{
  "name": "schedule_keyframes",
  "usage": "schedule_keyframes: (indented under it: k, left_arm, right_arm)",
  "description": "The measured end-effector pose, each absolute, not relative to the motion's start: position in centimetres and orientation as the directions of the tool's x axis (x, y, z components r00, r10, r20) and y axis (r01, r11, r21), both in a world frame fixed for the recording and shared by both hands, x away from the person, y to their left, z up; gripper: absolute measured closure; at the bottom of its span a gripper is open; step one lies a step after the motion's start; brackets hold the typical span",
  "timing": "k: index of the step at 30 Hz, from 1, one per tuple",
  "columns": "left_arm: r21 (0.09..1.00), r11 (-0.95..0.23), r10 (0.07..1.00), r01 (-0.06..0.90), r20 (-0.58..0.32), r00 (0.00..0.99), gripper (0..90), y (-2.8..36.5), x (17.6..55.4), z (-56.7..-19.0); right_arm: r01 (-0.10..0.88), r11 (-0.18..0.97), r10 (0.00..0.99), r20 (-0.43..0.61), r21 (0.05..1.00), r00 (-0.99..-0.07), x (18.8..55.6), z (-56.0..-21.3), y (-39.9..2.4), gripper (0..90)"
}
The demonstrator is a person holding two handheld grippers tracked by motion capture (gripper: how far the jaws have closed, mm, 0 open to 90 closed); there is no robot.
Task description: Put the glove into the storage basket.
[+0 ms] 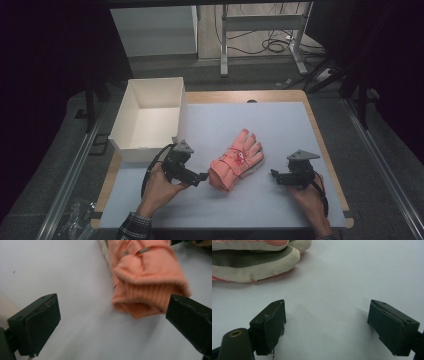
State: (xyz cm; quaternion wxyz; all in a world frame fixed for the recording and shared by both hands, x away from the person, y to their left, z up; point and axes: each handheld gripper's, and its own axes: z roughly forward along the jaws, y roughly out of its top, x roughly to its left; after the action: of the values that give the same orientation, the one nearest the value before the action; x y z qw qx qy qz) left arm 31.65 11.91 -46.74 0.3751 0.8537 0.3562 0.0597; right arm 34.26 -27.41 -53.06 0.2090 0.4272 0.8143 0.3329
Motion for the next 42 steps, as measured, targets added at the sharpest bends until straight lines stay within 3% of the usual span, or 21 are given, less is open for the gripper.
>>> schedule_keyframes:
  k: [9,20,26,39,42]
  left_arm:
    - [0.664,-0.53,0.613,0.527,-0.129,0.78,0.0,8.0,32.8,-45.1]
    - [0.627,-0.595,0.591,0.503,-0.084,0.803,0.0,2.7,34.5,-46.9]
    - [0.588,-0.642,0.587,0.492,-0.037,0.809,0.0,1.1,34.9,-48.4]
    - [0.515,-0.686,0.589,0.514,-0.022,0.808,0.0,-0.2,35.1,-51.6]
    - [0.499,-0.694,0.583,0.52,-0.035,0.812,6.6,-0.2,35.0,-52.2]
  right_arm:
    - [0.554,0.411,0.835,-0.055,0.724,-0.547,34.2,-53.1,-27.4,15.1]
    - [0.553,0.409,0.835,-0.054,0.726,-0.547,34.2,-53.1,-27.5,15.1]
    - [0.552,0.41,0.835,-0.055,0.726,-0.547,34.2,-53.1,-27.4,15.1]
    - [0.551,0.41,0.835,-0.056,0.726,-0.547,34.2,-53.2,-27.4,15.1]
    - [0.551,0.41,0.835,-0.056,0.726,-0.547,34.2,-53.2,-27.4,15.1]
